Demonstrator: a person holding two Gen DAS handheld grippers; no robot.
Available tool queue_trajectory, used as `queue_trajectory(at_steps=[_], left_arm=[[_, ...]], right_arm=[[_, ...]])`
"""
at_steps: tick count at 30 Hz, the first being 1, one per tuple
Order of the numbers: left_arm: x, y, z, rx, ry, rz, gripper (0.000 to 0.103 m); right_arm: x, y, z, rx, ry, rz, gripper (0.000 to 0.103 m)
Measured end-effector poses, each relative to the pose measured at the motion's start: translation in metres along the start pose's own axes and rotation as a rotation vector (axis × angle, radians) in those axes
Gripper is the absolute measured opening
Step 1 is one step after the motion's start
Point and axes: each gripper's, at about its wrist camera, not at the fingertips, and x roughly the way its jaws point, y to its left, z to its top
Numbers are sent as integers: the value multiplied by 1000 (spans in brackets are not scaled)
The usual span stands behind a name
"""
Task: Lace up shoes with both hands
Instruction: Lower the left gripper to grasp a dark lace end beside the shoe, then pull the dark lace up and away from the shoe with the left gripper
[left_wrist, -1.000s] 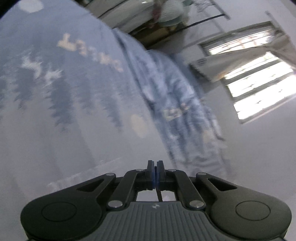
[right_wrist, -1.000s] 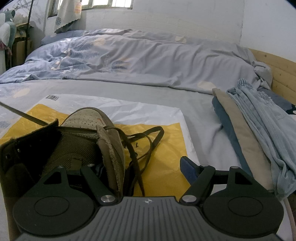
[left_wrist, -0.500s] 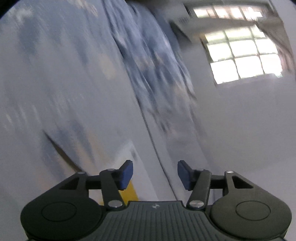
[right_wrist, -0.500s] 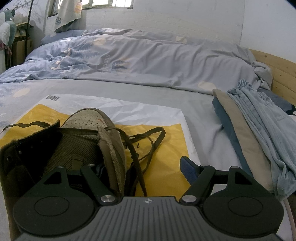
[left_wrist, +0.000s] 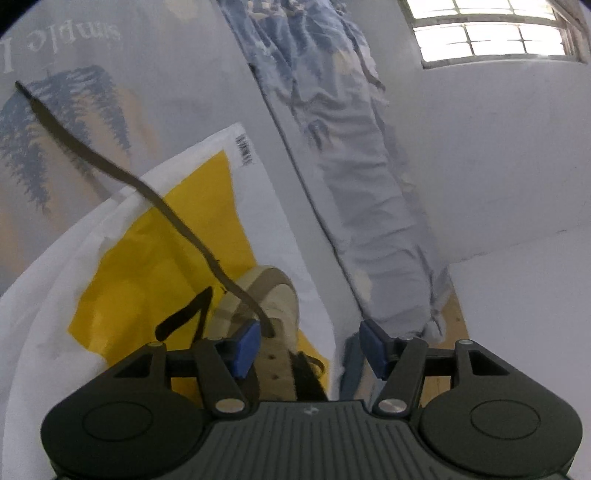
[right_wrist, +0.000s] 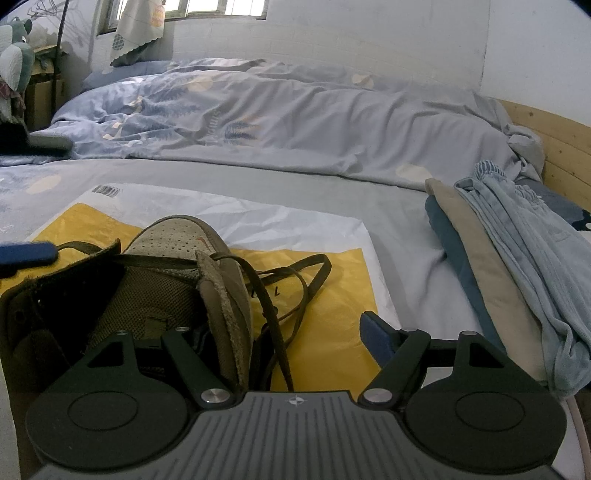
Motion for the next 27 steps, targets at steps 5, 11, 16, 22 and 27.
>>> queue_trajectory(at_steps=[5, 11, 16, 22, 27], left_arm=[[8, 6, -3, -24, -22, 28, 58], [17, 9, -8, -23, -43, 38, 55], [18, 12, -10, -36, -56, 47, 42], [17, 13, -10, -23, -81, 56, 28], [21, 13, -10, -16, -71, 61, 15]], right_arm=[[1, 0, 1, 0, 1, 4, 77], [1, -1, 0, 3, 1, 8, 77], [1, -1, 0, 4, -1, 10, 77], [2, 0, -1, 5, -5, 12, 77], [2, 2, -1, 1, -9, 7, 77]])
